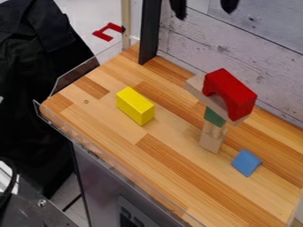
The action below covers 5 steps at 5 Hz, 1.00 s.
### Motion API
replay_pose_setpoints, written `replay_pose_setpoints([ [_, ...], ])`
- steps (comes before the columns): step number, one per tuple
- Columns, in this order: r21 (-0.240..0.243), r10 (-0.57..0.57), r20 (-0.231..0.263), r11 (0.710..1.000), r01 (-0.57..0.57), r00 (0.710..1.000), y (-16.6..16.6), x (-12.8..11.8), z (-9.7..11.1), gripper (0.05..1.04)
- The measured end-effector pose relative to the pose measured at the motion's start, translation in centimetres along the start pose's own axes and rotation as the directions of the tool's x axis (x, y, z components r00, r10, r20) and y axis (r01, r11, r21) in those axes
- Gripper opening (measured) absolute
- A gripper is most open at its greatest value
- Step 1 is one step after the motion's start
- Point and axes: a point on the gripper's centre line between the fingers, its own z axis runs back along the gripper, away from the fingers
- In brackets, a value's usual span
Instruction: Remove the red arc from the tower and move it to the upper left of the table
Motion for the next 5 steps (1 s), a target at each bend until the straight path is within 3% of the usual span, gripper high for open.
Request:
replay_pose_setpoints([
  [3, 0.031, 0.112, -0.100, 0.994, -0.109, 0.989, -0.3, -2.8, -3.5, 1.000],
  [4, 0.007, 0.139, -0.141, 0.990, -0.140, 0.980, 0.3, -3.9, -3.9, 0.999],
  [5, -0.013, 0.146, -0.151, 0.989, -0.149, 0.978, 0.2, -4.3, -4.3, 0.999],
])
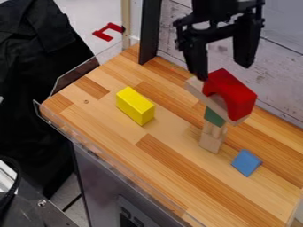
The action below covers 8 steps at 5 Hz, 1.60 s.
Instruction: Remove the red arc from the tower and move it to the upper left of the table
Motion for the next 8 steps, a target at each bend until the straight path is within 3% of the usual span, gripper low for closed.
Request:
replay_pose_setpoints([
  [3, -0.009, -0.032, 0.047, 0.999, 0.033, 0.998, -1.4, -0.6, -0.1, 1.000],
  [4, 0.018, -0.026, 0.062, 1.000, 0.024, 0.998, -1.6, -0.2, -0.1, 1.000],
  [6, 0.089, 0.011, 0.035, 0.996, -0.014, 0.999, -0.5, 0.4, -1.6, 0.999],
  [8, 0.129, 0.039, 0.032, 0.991, -0.042, 0.999, 0.3, 0.5, -2.5, 0.972],
])
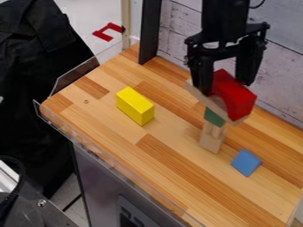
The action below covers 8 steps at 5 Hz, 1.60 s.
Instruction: Remove the red arc from the tower and move it to the upper left of the table
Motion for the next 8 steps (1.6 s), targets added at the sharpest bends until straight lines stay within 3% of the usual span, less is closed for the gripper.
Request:
replay_pose_setpoints([
  [1, 0.009, 0.013, -0.009, 1.000, -0.013, 1.000, 0.1, 0.0, -0.7, 0.693],
  [2, 0.000, 0.013, -0.007, 1.000, -0.013, 1.000, -0.1, 0.0, -0.6, 0.537],
  [4, -0.009, -0.004, -0.003, 1.000, 0.004, 1.000, -0.5, 0.3, -0.5, 0.535],
  [5, 0.012, 0.000, 0.006, 1.000, 0.000, 1.000, -0.2, 0.8, 0.3, 0.535],
  [6, 0.002, 0.093, 0.045, 0.996, -0.093, 0.995, 1.2, 3.4, 2.5, 0.535],
  [8, -0.099, 0.282, 0.011, 0.955, -0.279, 0.959, 4.8, 9.7, 6.5, 0.535],
])
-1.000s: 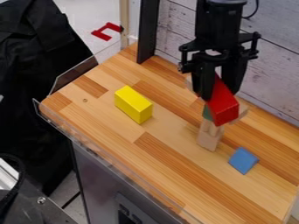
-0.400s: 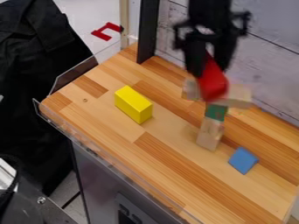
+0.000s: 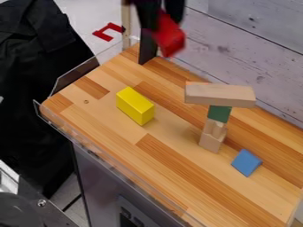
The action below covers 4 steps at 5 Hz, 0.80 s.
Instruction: Remove the red arc from the tower and move it to the upper left of the table
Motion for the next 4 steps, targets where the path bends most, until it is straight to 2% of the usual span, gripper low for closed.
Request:
replay_pose_setpoints([
  [1, -0.004, 0.083, -0.033, 0.997, -0.083, 0.996, 0.9, 3.6, -0.3, 0.535],
  [2, 0.037, 0.130, -0.089, 0.991, -0.128, 0.987, 0.9, 5.9, -2.5, 0.535],
  [3, 0.046, 0.141, -0.122, 0.990, -0.136, 0.983, 0.5, 6.5, -4.7, 0.535],
  [4, 0.045, 0.157, -0.134, 0.987, -0.153, 0.978, 0.2, 6.6, -6.3, 0.535],
])
